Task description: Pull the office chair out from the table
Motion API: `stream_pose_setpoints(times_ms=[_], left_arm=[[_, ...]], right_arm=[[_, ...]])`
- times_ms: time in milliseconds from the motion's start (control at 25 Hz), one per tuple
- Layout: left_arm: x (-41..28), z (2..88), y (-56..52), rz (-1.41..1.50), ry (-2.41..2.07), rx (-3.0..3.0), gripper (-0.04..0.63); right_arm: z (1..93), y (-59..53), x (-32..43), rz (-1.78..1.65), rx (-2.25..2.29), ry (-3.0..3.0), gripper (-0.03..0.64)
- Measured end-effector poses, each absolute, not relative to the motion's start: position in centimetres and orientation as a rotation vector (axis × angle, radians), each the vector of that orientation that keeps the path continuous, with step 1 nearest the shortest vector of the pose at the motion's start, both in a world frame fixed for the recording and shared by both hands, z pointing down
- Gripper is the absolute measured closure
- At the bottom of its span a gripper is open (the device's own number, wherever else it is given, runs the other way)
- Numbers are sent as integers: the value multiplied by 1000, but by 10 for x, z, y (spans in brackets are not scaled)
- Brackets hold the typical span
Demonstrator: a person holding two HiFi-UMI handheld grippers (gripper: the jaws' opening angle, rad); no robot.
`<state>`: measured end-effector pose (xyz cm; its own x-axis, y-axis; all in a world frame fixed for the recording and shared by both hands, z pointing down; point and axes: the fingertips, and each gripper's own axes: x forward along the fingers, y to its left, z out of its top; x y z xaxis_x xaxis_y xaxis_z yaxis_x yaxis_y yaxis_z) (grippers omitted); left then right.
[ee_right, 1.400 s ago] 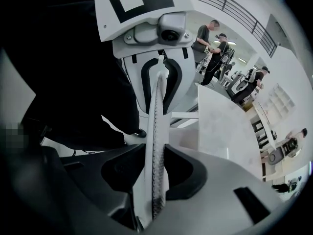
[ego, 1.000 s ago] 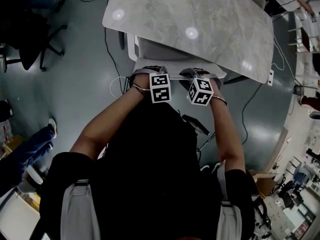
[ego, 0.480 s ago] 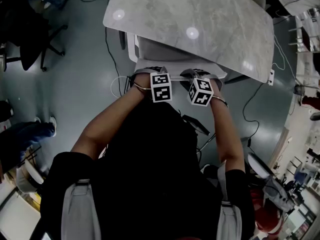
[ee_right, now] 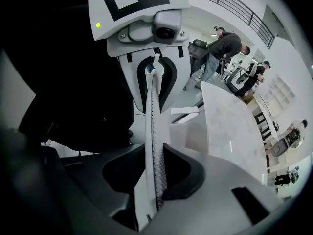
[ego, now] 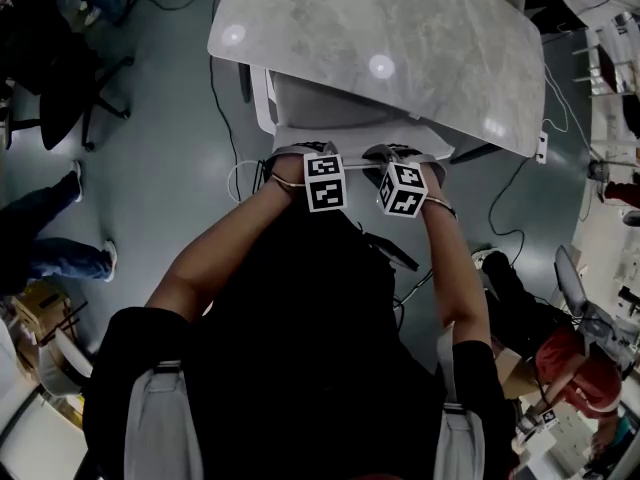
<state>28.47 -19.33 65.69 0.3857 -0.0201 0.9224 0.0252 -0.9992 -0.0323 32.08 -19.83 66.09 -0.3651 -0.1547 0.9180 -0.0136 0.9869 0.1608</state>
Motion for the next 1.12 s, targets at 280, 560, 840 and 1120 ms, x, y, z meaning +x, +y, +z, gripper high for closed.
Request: stream_pose_setpoints(times_ms=[280, 560, 840, 1120], left_arm=[[282, 655, -188, -1709, -44, -2585, 500], [274, 657, -168, -1701, -78, -2598, 500], [259, 657, -146, -1698, -96, -2583, 500], [248, 659, -127, -1687, -124, -2575, 500]], right_arm=[[661, -192, 319, -115, 135, -1912, 517], [663, -170, 312, -94, 163, -1898, 517], [663, -145, 297, -77, 191, -1904, 517], [666, -122, 285, -53, 241, -1896, 517]])
